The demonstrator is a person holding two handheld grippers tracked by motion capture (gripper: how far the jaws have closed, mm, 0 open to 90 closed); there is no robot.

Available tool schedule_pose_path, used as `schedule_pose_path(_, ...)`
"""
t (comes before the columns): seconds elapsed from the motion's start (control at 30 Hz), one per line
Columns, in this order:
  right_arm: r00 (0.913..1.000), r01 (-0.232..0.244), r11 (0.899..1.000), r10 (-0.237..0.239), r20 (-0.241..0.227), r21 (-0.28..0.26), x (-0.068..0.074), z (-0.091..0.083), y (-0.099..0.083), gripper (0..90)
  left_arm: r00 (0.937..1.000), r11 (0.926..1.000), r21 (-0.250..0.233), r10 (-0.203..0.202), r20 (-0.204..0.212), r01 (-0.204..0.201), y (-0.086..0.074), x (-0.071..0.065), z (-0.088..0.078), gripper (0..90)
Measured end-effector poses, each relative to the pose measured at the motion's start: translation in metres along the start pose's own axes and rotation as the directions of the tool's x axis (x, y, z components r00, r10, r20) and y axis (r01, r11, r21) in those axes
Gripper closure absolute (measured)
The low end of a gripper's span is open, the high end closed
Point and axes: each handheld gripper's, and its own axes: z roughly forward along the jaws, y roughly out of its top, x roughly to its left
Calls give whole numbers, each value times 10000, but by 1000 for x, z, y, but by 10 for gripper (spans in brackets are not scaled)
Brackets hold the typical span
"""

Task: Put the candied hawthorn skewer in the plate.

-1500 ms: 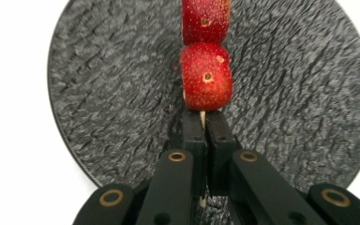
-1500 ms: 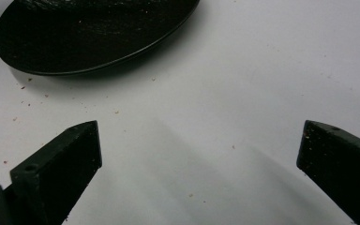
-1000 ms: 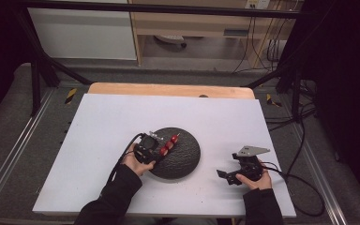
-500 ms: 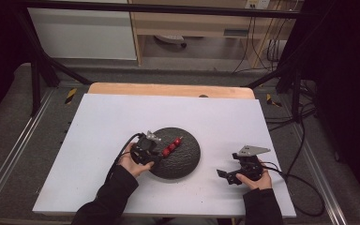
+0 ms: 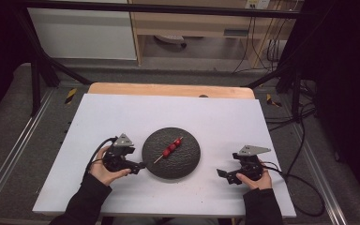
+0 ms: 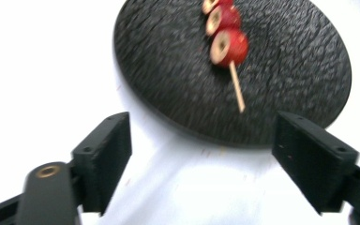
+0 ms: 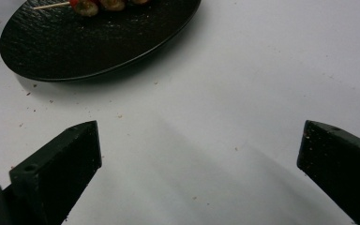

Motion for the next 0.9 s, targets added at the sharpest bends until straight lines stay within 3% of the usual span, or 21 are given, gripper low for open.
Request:
schedule_pose_path(0.2, 10000, 6, 10000, -7, 53, 18, 0, 1, 0, 5, 9991, 9997, -254, -39, -415, 28, -28, 13, -18, 129)
schedule_pose_path(0.5, 9999, 53, 10000, -54, 137, 63, 0, 0, -1, 4, 9951, 9935, -848, -804, -575, 754, -69, 32, -31, 78)
schedule_pose_path(0.7, 9999, 120, 9999, -121, 96, 103, 1, 0, -2, 5, 9877, 9895, -904, -1214, -989, 1125, -81, 43, -31, 70)
schedule_pose_path(0.9, 9999, 137, 9999, -137, 15, 69, 2, -1, -3, 5, 9892, 9918, -781, -1083, -986, 1008, -84, 43, -29, 70)
